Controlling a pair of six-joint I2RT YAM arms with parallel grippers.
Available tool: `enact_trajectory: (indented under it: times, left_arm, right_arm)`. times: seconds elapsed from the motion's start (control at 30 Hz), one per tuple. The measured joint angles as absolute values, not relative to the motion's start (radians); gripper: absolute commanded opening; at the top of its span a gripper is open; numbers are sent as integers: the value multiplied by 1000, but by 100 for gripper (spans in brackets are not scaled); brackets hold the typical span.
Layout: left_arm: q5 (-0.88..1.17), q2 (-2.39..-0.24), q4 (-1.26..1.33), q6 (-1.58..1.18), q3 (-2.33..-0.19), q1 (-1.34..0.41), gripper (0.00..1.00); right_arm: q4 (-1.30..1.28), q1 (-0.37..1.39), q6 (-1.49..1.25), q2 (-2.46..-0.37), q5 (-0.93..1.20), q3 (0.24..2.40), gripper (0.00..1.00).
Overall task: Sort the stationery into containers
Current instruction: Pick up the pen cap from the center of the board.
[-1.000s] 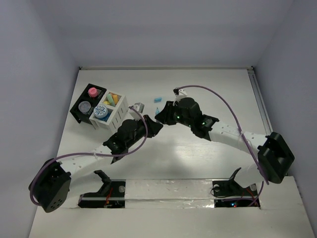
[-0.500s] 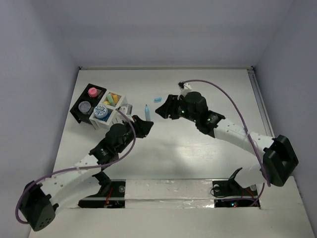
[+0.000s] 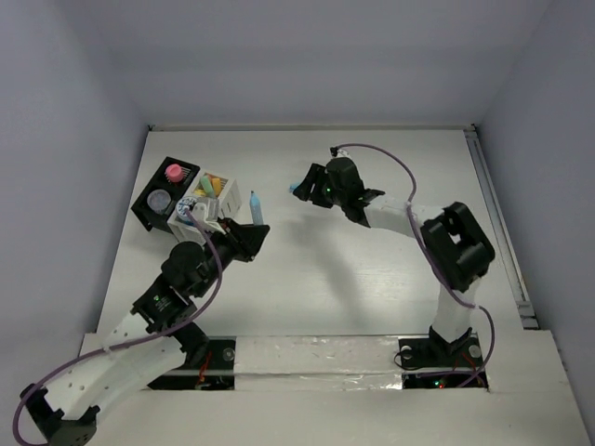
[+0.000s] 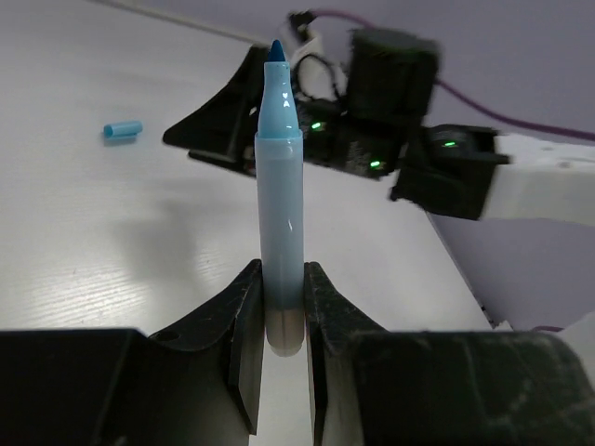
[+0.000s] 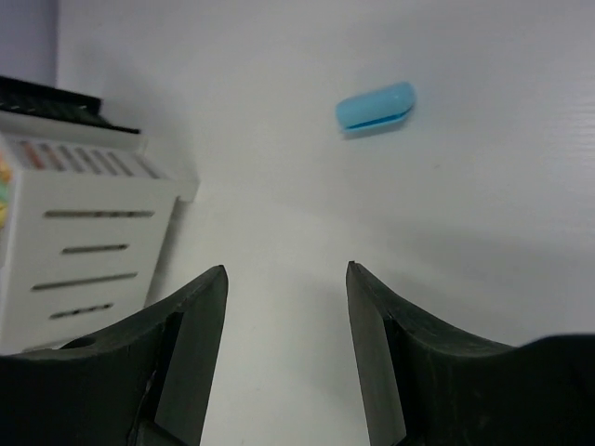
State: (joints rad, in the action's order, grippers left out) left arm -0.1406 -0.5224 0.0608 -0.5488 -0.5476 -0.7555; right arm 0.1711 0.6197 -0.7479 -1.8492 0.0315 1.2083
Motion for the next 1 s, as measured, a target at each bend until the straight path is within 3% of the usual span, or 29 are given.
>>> enact_trajectory:
  times: [0.47,1.0]
  left_arm:
    - [-131,-399,-22,-532,-576,-756,0]
    - [-116,-382,-22,-532,-576,-756,0]
  right_arm:
    - [142,609,-878,-2186,-46,1514,62]
    - [67,587,-925,-2273,-91,1615,62]
